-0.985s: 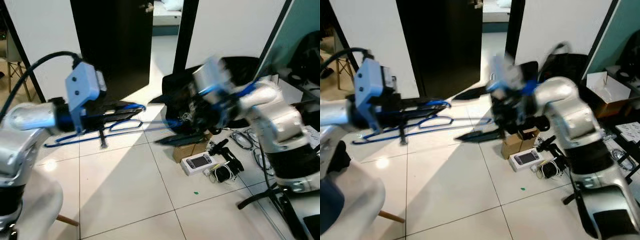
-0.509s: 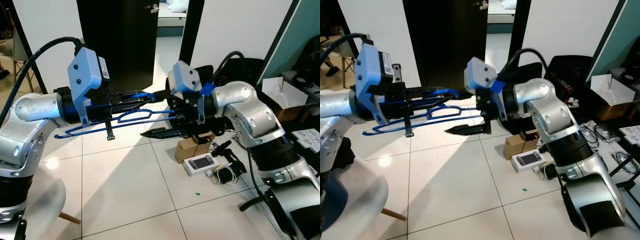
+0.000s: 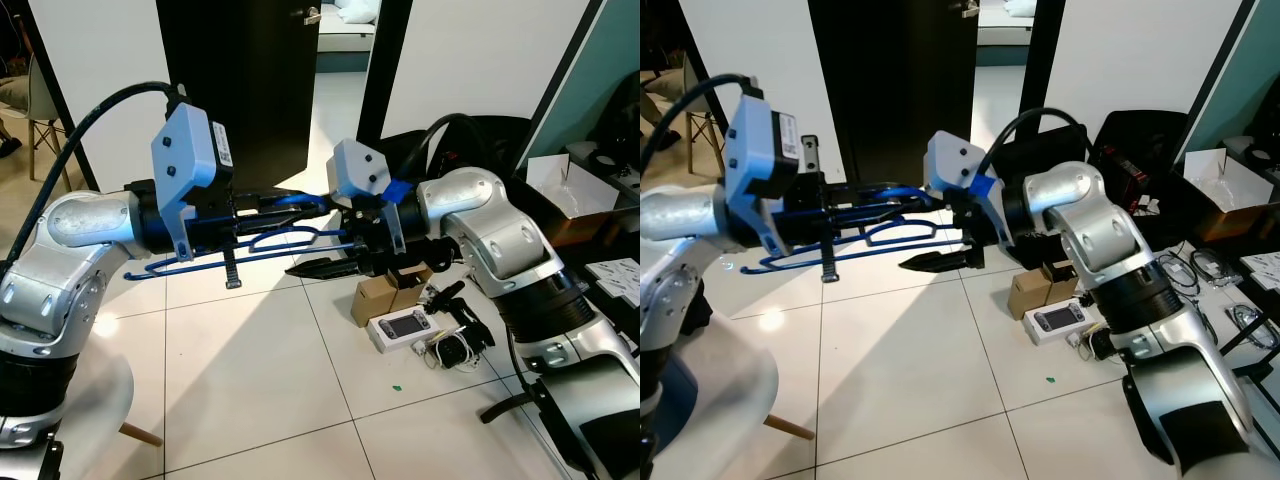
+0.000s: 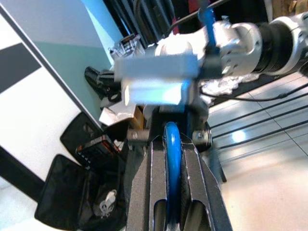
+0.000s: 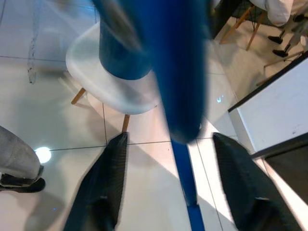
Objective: Hang hanger
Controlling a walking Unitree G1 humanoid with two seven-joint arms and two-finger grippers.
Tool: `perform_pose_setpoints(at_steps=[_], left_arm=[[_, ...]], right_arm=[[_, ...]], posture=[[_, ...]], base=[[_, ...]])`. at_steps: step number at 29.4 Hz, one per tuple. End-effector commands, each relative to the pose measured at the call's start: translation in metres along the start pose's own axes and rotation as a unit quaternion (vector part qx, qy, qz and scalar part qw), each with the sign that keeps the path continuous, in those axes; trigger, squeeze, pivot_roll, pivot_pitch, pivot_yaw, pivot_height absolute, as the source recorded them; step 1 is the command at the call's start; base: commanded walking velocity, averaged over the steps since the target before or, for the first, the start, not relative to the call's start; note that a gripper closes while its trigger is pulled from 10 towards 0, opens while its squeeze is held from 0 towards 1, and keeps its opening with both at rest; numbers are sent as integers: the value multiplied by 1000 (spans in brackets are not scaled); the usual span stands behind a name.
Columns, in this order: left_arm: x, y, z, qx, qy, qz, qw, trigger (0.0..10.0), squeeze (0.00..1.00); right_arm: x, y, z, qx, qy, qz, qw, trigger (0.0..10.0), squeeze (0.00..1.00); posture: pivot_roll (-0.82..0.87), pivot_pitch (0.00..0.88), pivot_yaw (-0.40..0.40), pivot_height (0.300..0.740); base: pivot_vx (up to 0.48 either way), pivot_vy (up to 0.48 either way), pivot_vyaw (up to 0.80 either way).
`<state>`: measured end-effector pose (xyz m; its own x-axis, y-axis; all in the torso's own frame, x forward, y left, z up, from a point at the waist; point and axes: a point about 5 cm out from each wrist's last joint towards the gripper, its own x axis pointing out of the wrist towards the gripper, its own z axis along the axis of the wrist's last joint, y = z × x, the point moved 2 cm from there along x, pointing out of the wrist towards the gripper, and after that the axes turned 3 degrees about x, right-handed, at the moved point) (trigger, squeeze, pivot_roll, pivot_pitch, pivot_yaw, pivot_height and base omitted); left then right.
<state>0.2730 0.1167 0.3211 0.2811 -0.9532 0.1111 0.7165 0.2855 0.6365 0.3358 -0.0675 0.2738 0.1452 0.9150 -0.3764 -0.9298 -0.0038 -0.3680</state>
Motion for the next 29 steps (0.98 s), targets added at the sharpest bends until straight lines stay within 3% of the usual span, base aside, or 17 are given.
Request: perform_pose_setpoints(at_steps=[1,13,24,25,29], left_arm=[[8,-4,11,4,-24,-19,1000,10000,0],[16,-19,10,-7,-29,-54,998,10000,0],[19,-20,9,-20,-30,-56,998,10000,0],[20,-20,8,-30,-29,-55,998,10000,1000],[20,-20,7,-35,-27,-55,997,10000,1000]], right_arm=[[4,2,-9,7,16,3,1000,0,0],[4,0,-16,19,24,-9,999,0,0],[4,-1,-18,20,24,-13,999,0,0],[5,-1,-18,21,23,-13,999,0,0],[5,-1,-18,22,22,-15,999,0,0]], posture=[[38,0,-51,740],[33,0,-47,740],[34,0,-44,740],[35,0,-43,740],[35,0,-44,740]], base=[[0,0,0],[0,0,0],[0,0,0],[0,0,0],[0,0,0]])
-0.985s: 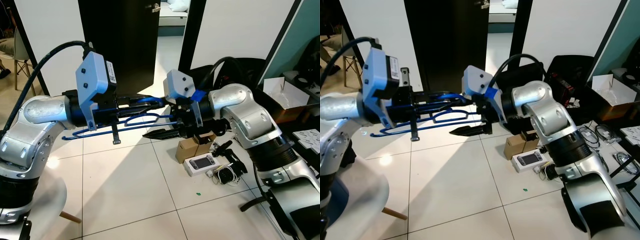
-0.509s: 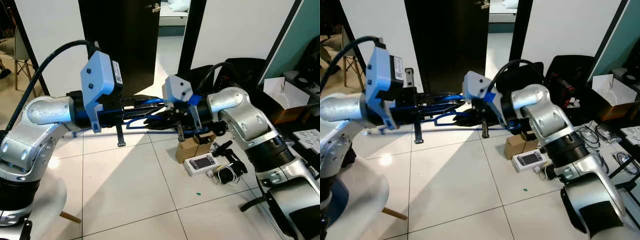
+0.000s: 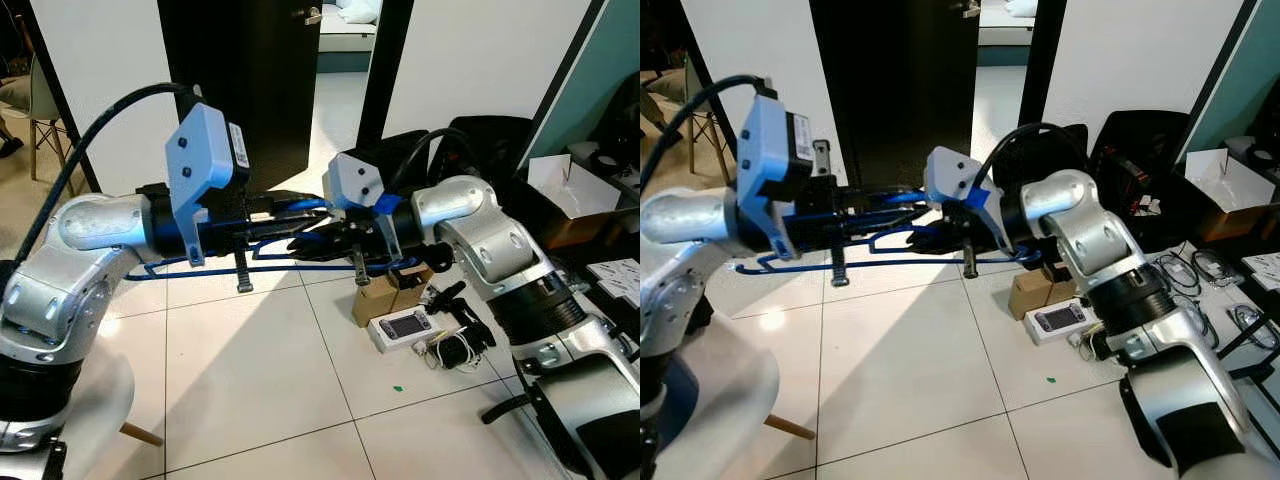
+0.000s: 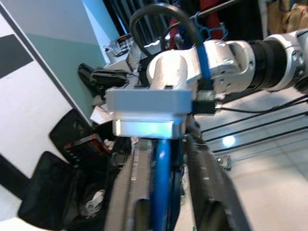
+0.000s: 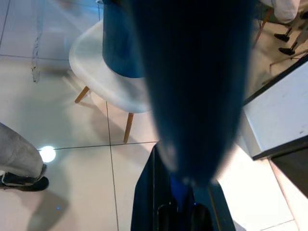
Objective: Hang hanger
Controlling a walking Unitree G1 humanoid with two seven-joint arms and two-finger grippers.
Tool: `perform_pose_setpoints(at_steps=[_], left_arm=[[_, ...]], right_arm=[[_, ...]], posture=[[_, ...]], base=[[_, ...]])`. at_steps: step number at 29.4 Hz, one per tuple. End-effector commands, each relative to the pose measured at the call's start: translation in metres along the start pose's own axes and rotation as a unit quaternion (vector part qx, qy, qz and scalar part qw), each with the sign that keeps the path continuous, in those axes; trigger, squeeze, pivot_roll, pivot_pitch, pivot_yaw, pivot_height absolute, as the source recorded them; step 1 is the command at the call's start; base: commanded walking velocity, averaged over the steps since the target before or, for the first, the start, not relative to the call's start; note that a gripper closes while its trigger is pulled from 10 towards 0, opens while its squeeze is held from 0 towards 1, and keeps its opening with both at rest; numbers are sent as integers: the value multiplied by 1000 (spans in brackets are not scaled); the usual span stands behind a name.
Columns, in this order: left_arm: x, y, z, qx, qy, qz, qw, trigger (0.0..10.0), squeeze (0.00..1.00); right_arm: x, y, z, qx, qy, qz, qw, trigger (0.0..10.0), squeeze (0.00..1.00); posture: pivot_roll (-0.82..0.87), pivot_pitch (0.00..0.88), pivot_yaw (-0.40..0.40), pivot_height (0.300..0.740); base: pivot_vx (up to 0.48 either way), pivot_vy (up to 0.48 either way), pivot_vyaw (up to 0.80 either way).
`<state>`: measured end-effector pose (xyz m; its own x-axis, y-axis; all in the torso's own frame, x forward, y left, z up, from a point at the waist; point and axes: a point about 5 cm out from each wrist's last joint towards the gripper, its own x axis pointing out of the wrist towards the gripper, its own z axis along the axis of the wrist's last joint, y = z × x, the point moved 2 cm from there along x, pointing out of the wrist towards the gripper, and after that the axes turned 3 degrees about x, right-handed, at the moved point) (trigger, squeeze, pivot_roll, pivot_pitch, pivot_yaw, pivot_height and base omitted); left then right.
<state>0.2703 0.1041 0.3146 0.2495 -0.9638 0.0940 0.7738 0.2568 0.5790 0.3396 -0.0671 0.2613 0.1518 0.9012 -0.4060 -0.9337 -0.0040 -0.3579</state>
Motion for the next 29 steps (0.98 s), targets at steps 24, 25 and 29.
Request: perform_pose_setpoints(at_steps=[24,25,29], left_arm=[[-78,49,-34,-38,60,298,952,10000,1000],[-82,46,-57,-72,82,359,927,10000,0],[-75,1,-120,-178,142,459,859,10000,0]], right_arm=[[-36,-26,-94,212,5,-327,921,1529,0],[-32,-23,-97,237,-26,-351,906,10000,0],[-11,-2,-114,311,-82,-396,860,10000,0]], posture=[[43,21,-43,740],[44,27,-44,740],[39,42,-47,740]], base=[[0,0,0],[0,0,0],[0,0,0]])
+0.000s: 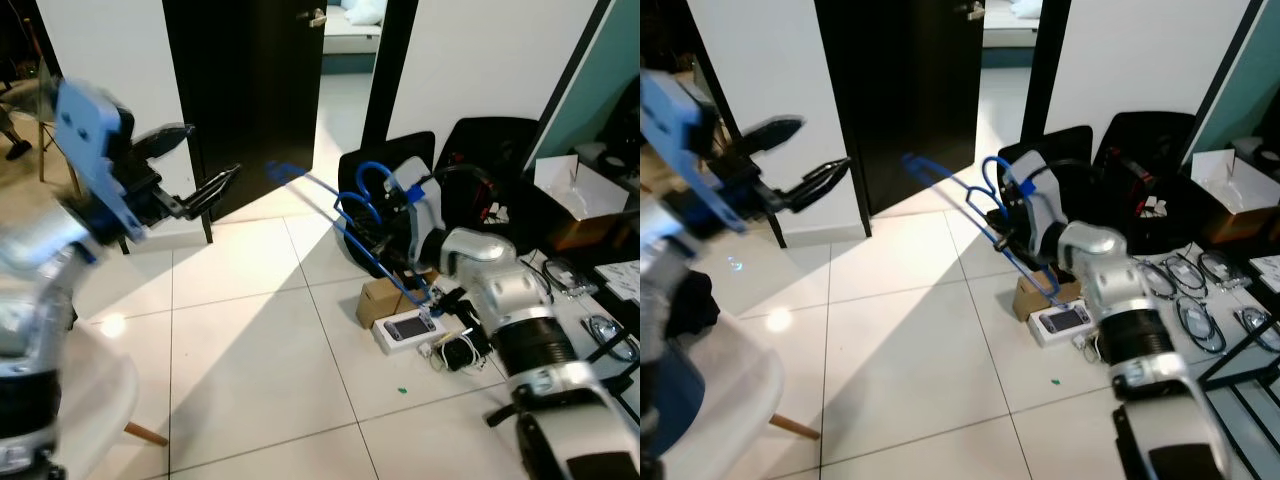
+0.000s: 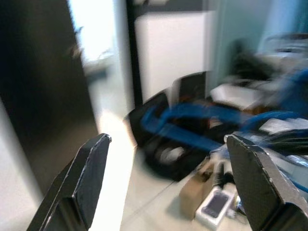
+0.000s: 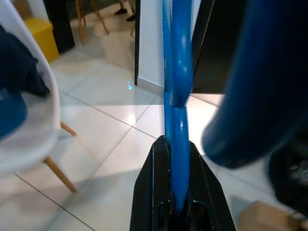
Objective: Hang hanger
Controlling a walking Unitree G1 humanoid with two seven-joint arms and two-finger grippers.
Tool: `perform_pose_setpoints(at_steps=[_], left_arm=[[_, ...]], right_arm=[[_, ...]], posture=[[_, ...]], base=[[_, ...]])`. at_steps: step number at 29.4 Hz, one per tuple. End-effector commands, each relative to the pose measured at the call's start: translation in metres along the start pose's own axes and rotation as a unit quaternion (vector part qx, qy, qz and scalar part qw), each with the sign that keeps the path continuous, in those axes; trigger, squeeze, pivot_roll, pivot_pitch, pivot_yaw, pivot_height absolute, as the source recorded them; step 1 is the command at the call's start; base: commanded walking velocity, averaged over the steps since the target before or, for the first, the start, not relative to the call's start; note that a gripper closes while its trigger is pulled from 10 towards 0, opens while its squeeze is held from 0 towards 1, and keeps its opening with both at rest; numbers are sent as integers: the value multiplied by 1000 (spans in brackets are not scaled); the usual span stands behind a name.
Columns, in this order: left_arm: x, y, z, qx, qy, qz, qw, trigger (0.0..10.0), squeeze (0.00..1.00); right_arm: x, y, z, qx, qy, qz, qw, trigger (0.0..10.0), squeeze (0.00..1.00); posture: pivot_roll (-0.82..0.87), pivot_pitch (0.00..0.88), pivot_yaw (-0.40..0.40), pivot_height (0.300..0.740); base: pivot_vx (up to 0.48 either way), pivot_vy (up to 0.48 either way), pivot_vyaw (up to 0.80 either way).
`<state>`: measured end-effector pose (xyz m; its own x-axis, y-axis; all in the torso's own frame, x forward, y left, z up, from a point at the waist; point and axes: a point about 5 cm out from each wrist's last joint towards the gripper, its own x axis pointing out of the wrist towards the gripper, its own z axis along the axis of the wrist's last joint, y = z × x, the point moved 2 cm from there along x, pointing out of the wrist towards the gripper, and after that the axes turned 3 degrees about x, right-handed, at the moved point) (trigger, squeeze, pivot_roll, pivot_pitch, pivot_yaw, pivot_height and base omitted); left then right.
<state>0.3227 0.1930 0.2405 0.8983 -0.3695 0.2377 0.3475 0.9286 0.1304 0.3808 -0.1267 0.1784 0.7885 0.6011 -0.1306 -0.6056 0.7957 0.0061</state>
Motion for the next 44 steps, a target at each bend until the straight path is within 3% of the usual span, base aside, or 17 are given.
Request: perform_pose_setpoints(at_steps=[1,4,11,18,21,27,30,32,34,36,37,38,39,40,41,43,44], left_arm=[[-4,-11,-28,-20,50,36,998,10000,0],[-18,-46,-66,-122,90,96,984,10000,0],[-38,-75,-101,-172,138,161,962,10000,0],[-32,-72,-110,-158,146,164,963,10000,0],[-41,-66,-113,-137,154,180,962,10000,0],[-51,-58,-114,-157,152,200,955,10000,0],[-53,-57,-111,-129,151,189,962,10000,0],[-55,-52,-111,-80,153,184,968,10000,0],[-65,-42,-122,-59,171,194,964,10000,0],[-92,-23,-148,-54,216,230,947,10000,0],[-92,-23,-148,-54,216,230,947,10000,0],[-109,-18,-162,-52,243,244,937,10000,0],[-109,-18,-162,-52,243,244,937,10000,0],[-125,-21,-175,-72,266,250,928,10000,0],[-125,-21,-175,-72,266,250,928,10000,0],[-150,-37,-195,-92,309,251,913,10000,0],[-150,-37,-195,-92,309,251,913,10000,0]], right_arm=[[-2,2,-8,36,-16,-24,999,10000,0],[-2,23,-33,98,-36,-37,994,10000,0],[0,49,-58,105,-33,-46,993,10000,0],[-6,30,-56,126,-43,-89,987,10000,0],[-22,22,-60,80,-33,-132,987,10000,0],[-40,18,-67,64,-30,-160,985,10000,0],[-48,13,-72,63,-28,-174,982,10000,0],[-53,9,-75,63,-26,-184,981,10000,0],[-60,3,-80,76,-26,-197,977,10000,0],[-78,-15,-98,67,-3,-231,971,10000,0],[-78,-15,-98,67,-3,-231,971,10000,0],[-90,-23,-113,70,17,-249,966,10000,0],[-90,-23,-113,70,17,-249,966,10000,0],[-105,-26,-133,82,42,-260,961,10000,0],[-105,-26,-133,82,42,-260,961,10000,0],[-131,-21,-173,115,88,-272,951,10000,0],[-131,-21,-173,115,88,-272,951,10000,0]], posture=[[39,42,-47,740],[36,48,-47,740],[27,53,-41,740],[27,51,-59,740],[-1,52,-48,740],[-21,48,-31,740],[-30,47,-30,740],[-38,48,-28,740],[-44,49,-33,740],[-54,56,-32,740],[-54,56,-32,740],[-55,57,-32,740],[-55,57,-32,740],[-56,64,-33,740],[-56,64,-33,740],[-57,72,-31,740],[-57,72,-31,740]], base=[[0,0,0],[0,0,0],[0,0,0],[0,0,0],[0,0,0],[0,0,0],[0,0,0],[0,0,0],[0,0,0],[0,0,0],[0,0,0],[0,0,0],[0,0,0],[0,0,0],[0,0,0],[0,0,0],[0,0,0]])
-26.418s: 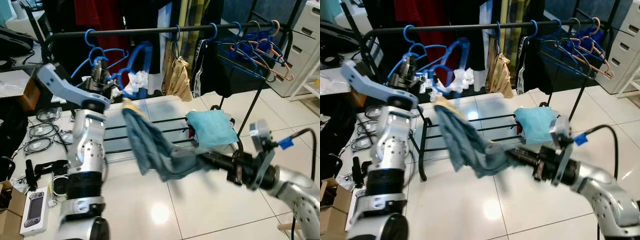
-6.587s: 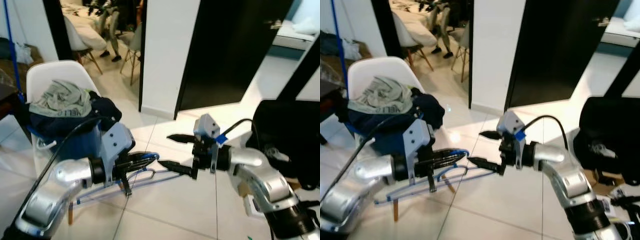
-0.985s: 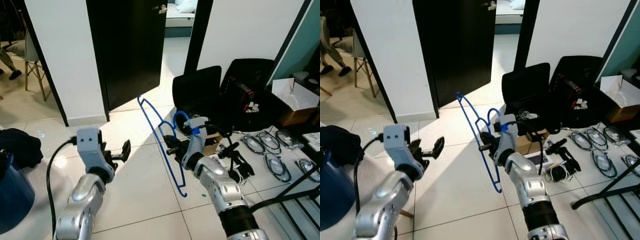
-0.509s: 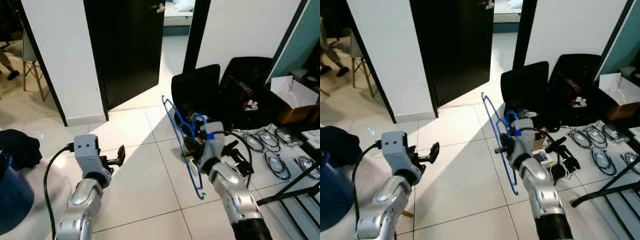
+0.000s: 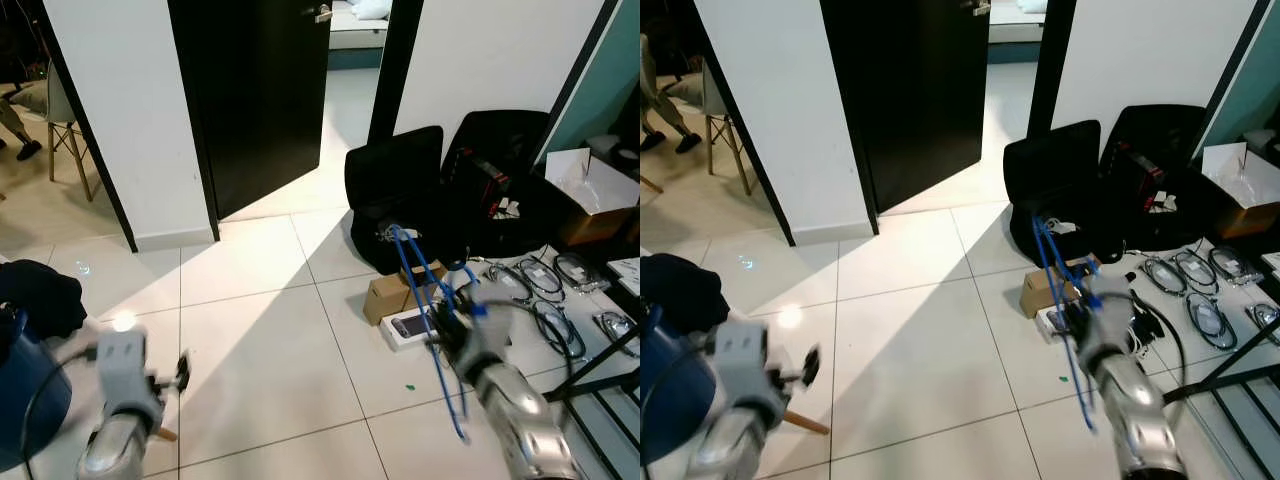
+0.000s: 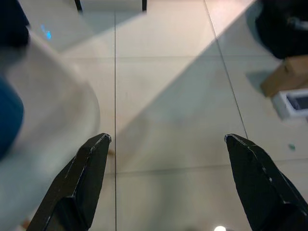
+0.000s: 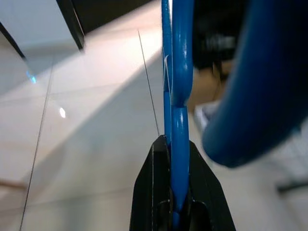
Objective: Hang hanger
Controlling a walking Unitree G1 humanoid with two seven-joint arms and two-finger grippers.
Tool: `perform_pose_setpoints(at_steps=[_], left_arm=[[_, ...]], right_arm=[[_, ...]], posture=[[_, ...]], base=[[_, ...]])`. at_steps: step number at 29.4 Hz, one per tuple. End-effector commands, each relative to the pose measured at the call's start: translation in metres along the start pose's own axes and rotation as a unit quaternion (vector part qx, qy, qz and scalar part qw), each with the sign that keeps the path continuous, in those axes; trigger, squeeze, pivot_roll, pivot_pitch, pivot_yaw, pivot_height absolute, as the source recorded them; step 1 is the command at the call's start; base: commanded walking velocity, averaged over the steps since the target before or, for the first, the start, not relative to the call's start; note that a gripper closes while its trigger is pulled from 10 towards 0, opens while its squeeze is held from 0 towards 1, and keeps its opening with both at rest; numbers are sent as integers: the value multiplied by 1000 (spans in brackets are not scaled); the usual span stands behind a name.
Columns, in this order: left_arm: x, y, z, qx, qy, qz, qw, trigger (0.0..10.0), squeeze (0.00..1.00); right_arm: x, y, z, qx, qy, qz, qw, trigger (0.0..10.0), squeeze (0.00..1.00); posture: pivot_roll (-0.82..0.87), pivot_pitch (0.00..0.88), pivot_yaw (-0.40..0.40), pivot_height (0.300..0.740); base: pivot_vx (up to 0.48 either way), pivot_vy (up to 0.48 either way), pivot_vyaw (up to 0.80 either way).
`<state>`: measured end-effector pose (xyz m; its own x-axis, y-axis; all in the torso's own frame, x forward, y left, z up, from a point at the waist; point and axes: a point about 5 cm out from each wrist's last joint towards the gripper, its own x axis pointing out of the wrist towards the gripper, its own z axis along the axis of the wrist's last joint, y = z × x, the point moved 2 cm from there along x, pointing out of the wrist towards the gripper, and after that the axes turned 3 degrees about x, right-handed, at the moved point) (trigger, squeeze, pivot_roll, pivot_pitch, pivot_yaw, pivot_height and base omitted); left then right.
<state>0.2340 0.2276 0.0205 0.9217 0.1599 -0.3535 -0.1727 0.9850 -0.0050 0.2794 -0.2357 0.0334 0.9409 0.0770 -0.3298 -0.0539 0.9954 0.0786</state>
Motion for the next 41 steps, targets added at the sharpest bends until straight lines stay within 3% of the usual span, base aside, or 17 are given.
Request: perform_pose_setpoints(at_steps=[1,2,3,9,24,41], left_arm=[[-9,-9,-23,-9,27,-11,1000,10000,0],[-14,-11,-38,-7,50,-10,999,10000,0],[-17,-11,-43,-32,52,-10,998,10000,0],[-15,-9,-44,-67,42,-22,997,10000,0],[-12,2,-51,-66,39,-39,996,10000,0],[-10,2,-52,-73,30,-43,996,10000,0]], right_arm=[[-11,-3,-28,24,24,4,999,10000,0],[-18,-4,-43,30,39,-2,999,10000,0],[-23,-3,-51,67,32,4,997,10000,0],[-25,-5,-54,110,23,-1,994,10000,0],[-21,-4,-62,119,27,16,992,10000,0],[-18,-4,-62,117,29,26,992,10000,0]], posture=[[-57,79,-27,740],[-54,79,-26,740],[-51,84,-20,740],[-49,90,-12,740],[-59,115,11,740],[-47,118,-16,740]], base=[[0,0,0],[0,0,0],[0,0,0],[0,0,0],[0,0,0],[0,0,0]])
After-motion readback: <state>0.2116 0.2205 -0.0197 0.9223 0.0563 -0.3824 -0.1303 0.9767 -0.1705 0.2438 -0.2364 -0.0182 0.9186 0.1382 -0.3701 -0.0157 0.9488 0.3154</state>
